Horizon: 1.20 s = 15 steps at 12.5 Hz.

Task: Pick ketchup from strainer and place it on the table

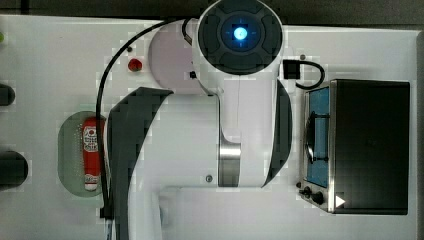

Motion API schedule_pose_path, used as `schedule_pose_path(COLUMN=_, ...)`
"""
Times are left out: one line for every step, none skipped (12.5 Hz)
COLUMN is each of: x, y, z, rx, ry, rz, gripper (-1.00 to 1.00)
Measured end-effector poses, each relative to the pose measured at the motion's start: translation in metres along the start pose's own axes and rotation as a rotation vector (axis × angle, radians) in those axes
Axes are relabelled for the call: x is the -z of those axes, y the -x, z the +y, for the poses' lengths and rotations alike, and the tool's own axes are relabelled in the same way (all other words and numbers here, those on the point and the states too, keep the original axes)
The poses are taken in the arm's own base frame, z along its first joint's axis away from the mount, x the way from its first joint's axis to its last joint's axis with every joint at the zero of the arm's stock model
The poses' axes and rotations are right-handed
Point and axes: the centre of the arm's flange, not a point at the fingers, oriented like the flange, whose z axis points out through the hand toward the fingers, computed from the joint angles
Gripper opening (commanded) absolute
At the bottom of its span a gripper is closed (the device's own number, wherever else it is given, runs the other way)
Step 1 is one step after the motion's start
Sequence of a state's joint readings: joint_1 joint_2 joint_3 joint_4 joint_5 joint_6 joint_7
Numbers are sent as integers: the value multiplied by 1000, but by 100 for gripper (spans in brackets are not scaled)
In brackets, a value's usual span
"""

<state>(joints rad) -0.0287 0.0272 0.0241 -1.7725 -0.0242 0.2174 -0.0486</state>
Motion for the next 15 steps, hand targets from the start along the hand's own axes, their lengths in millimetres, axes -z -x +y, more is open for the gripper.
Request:
schedule_pose_path(x=-3, y=14, z=14, rx=-15, ry=44, rz=-51, gripper=60)
schedule_pose_path(x=-1, y=33, z=28, rx=-21, ry=74, rz=-97, gripper=82)
schedule_pose_path(x=7, y=47, z=37, rx=-21, ry=77, rz=-103, gripper=99)
schedule_pose_path(x=21, y=56, z=37, rx=-13, ry=58, rz=-74, gripper=100)
schedule_pose_path(x=36, y=63, z=31, rx=1, ry=27, rz=-33, gripper=100)
schedule_pose_path(x=51, y=70, z=17, rx=22, ry=-9, rz=10, gripper=100)
schedule_pose_path(x=61, y=80, z=1, rx=52, ry=-38, rz=45, gripper=100)
schedule_pose_path(x=66, y=93, z=-17, rx=91, ry=-59, rz=71, gripper=100)
schedule_pose_path(x=63, y=110, z=-36, rx=137, ry=-57, rz=73, gripper=100)
schedule_pose_path(x=52, y=131, z=-58, rx=194, ry=-39, rz=60, gripper=100)
schedule_pose_path(x=37, y=155, z=-84, rx=259, ry=-31, rz=43, gripper=100)
schedule_pose_path(x=20, y=181, z=-111, rx=330, ry=-27, rz=28, gripper=100)
schedule_pose_path(x=1, y=212, z=-135, rx=403, ry=-17, rz=1, gripper=100)
schedule_pose_path(x=-19, y=244, z=-154, rx=471, ry=-6, rz=-27, gripper=100)
schedule_pose_path(x=-37, y=276, z=-168, rx=533, ry=1, rz=-59, gripper=100)
